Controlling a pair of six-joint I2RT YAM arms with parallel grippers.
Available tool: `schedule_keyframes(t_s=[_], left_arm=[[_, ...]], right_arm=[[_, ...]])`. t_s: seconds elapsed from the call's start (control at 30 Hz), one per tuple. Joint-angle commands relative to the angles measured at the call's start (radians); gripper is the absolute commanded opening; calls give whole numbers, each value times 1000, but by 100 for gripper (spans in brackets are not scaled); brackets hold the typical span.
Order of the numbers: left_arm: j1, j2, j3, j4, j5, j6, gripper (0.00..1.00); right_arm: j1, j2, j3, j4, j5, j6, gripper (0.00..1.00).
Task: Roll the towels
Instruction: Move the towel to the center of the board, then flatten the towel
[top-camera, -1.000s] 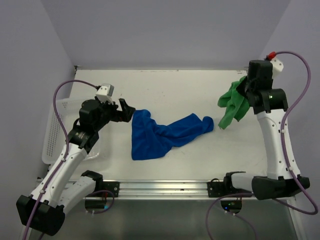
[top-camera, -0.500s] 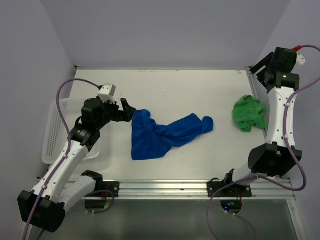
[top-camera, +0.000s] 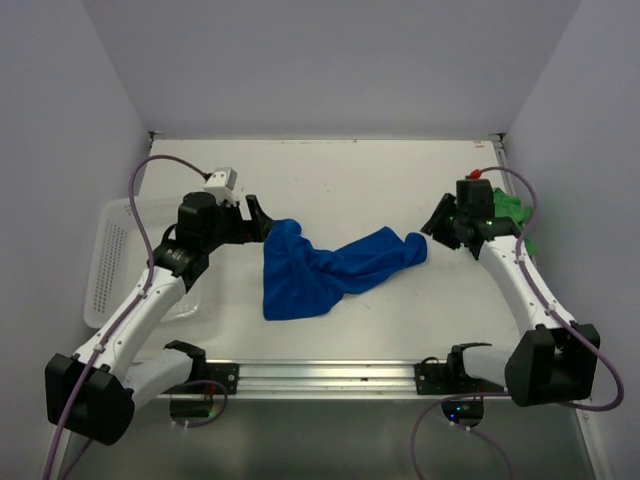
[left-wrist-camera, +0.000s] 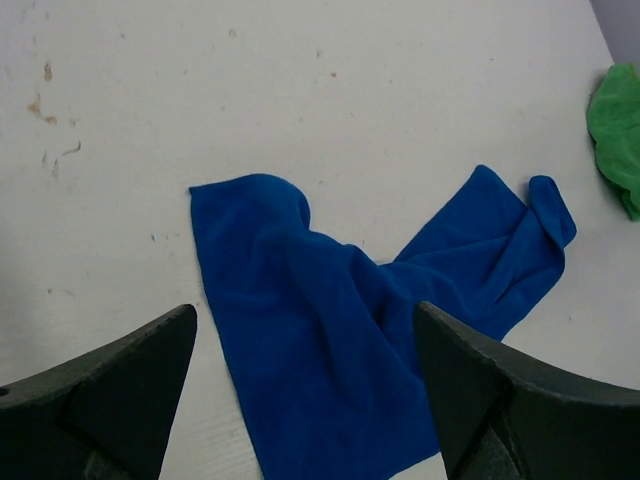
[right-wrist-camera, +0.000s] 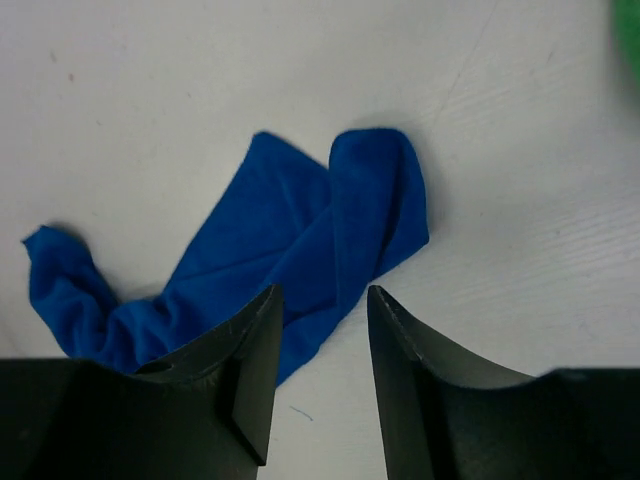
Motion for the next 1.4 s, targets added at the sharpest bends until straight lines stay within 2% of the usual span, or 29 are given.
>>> schedule_keyframes(t_s=[0.0, 0.1, 0.17, 0.23, 0.37, 0.6, 0.7, 0.87, 1.2, 1.3, 1.37], left_arm=[[-6, 63, 45, -85, -60, -116, 91], [-21, 29, -18, -69, -29, -211, 89], [-49, -33, -74, -49, -67, -265, 89], [-115, -70, -117, -53, -127, -300, 89], [-221, -139, -208, -31, -144, -418, 89], [-429, -87, -276, -38, -317, -515, 86], [-494, -67, -288, -34, -344, -540, 86], [-525, -35, -320, -4, -353, -561, 86], [-532, -46, -386, 16, -361, -587, 86], [-534, -46, -398, 26, -365, -589, 86], [-534, -41, -407, 35, -361, -591, 86]], right_arm=[[78, 17, -95, 113, -13, 28, 42], [102, 45, -142, 171, -13, 37, 41], [104, 82, -123, 172, 13, 38, 41], [115, 143, -108, 176, 24, 41, 41], [142, 233, -59, 196, 97, 55, 42], [156, 430, 76, 199, 142, 55, 46], [167, 500, 140, 165, 178, 35, 47], [179, 586, 199, 121, 214, 15, 47], [198, 622, 133, 105, 235, 2, 45], [198, 619, 119, 110, 248, -8, 38], [199, 623, 127, 103, 252, -14, 27]])
